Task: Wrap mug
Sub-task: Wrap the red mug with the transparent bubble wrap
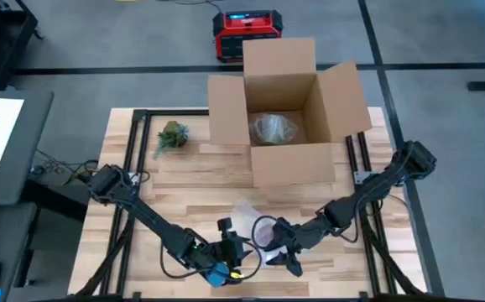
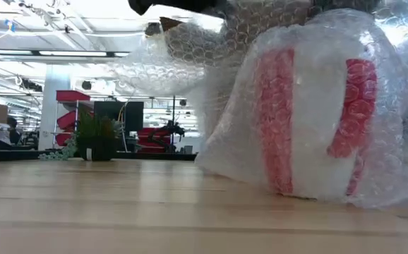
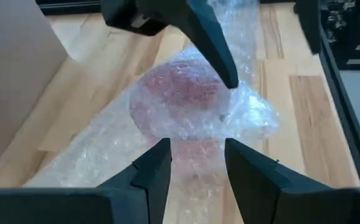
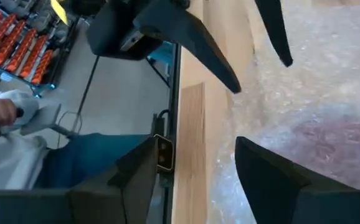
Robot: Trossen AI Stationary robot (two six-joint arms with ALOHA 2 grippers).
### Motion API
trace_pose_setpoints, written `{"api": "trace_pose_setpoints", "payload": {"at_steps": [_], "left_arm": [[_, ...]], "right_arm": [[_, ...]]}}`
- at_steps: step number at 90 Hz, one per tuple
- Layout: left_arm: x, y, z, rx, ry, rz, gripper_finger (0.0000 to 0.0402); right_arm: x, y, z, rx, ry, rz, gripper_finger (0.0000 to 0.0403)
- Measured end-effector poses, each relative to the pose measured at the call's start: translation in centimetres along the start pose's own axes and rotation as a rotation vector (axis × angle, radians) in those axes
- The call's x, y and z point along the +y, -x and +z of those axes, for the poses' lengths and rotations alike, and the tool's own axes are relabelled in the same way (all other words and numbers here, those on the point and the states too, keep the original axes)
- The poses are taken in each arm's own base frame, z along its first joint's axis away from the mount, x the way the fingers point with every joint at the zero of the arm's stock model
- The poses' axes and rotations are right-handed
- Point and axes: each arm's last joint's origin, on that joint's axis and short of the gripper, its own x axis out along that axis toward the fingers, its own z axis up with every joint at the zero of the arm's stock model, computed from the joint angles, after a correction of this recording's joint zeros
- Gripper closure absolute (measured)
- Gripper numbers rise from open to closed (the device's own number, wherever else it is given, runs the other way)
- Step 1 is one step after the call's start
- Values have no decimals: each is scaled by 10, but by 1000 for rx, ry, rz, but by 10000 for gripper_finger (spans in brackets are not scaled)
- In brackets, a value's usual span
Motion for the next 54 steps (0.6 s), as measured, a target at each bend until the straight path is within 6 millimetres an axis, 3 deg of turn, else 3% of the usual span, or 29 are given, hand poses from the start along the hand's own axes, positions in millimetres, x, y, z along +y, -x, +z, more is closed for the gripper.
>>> {"api": "trace_pose_setpoints", "payload": {"at_steps": [32,54], "left_arm": [[3,1,-7,62,-6,15,269],[4,1,-10,87,-17,29,269]], "right_arm": [[35,11,22,89,95,262,204],[49,20,39,168,120,182,248]]}}
